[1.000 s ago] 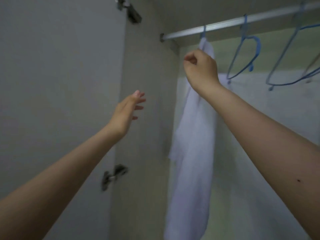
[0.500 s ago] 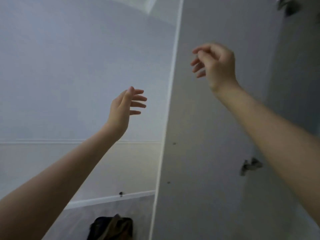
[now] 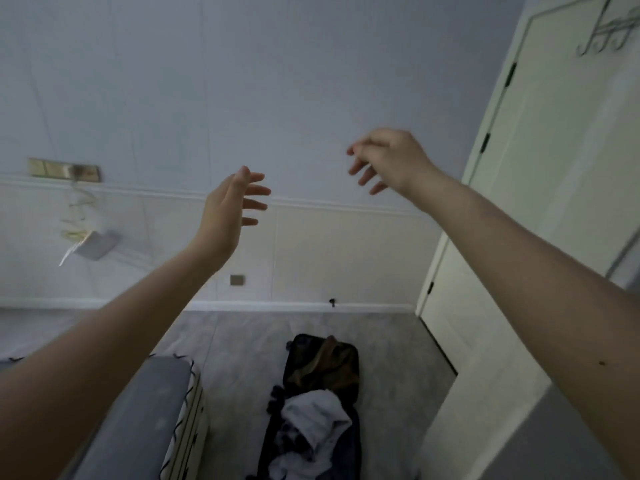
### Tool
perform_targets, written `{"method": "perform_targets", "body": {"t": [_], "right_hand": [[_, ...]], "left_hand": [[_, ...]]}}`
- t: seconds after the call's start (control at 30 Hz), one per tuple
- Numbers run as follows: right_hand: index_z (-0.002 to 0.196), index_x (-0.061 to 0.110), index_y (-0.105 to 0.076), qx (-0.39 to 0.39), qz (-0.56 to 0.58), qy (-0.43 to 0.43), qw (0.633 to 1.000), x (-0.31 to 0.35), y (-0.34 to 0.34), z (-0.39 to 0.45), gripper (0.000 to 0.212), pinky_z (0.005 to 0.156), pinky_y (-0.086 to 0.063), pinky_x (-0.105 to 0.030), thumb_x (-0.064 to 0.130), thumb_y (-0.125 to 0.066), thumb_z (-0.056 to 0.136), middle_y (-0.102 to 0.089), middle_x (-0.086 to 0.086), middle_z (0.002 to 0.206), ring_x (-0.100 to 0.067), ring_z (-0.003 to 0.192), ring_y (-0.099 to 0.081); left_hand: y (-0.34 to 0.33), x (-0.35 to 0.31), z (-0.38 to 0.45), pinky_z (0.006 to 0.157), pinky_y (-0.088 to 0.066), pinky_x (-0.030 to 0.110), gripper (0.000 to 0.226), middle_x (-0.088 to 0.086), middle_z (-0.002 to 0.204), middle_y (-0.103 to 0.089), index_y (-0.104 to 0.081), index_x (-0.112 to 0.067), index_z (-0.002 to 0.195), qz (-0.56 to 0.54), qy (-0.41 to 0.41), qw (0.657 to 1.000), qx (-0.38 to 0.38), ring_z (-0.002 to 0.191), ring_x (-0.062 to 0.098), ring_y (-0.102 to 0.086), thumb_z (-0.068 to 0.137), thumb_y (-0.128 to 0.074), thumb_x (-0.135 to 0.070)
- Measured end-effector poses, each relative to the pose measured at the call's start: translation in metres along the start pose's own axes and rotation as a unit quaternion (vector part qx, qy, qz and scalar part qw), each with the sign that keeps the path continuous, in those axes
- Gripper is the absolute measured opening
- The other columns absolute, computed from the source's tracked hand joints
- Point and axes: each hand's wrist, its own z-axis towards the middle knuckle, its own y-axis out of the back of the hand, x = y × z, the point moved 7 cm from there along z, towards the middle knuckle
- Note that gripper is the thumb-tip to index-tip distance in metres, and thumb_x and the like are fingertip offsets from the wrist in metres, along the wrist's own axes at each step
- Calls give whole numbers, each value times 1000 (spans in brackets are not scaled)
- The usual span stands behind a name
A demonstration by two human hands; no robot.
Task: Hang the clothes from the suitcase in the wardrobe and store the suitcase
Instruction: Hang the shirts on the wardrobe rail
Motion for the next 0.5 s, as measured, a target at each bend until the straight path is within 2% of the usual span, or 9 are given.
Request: {"method": "perform_targets", "body": {"t": [0.1,0.23,0.4,0.5], "right_hand": [[81,14,-60,29,24,-77,996,-70,-49,13,17,52,-46,-26,14,-48,91,-64,-6,77,-18,61,-56],[76,17,-60,62,21,-150,986,-168,-109,34,20,53,-48,-25,16,-47,91,-65,-5,77,-17,61,-57],[90,12,-63,98,5,-231,968,-310,-174,57,17,52,-48,-26,17,-46,92,-65,-2,77,-17,63,-58],[82,15,-61,129,-20,-280,951,-399,-206,66,19,53,-47,-25,17,-45,92,-65,-2,77,-17,63,-57]], "left_hand": [[16,66,12,77,-49,39,40,7,107,-66,-59,-16,112,26,55,998,-15,89,22,-62,99,-29,-40],[18,160,27,74,-49,36,40,6,109,-65,-58,-16,114,41,124,991,-24,92,23,-62,99,-30,-40],[-2,283,36,77,-49,37,36,1,104,-65,-58,-20,111,81,192,978,-7,93,22,-62,99,-31,-41],[-8,346,46,80,-49,37,30,-3,103,-64,-57,-24,107,129,211,969,19,93,19,-61,98,-34,-40]]}}
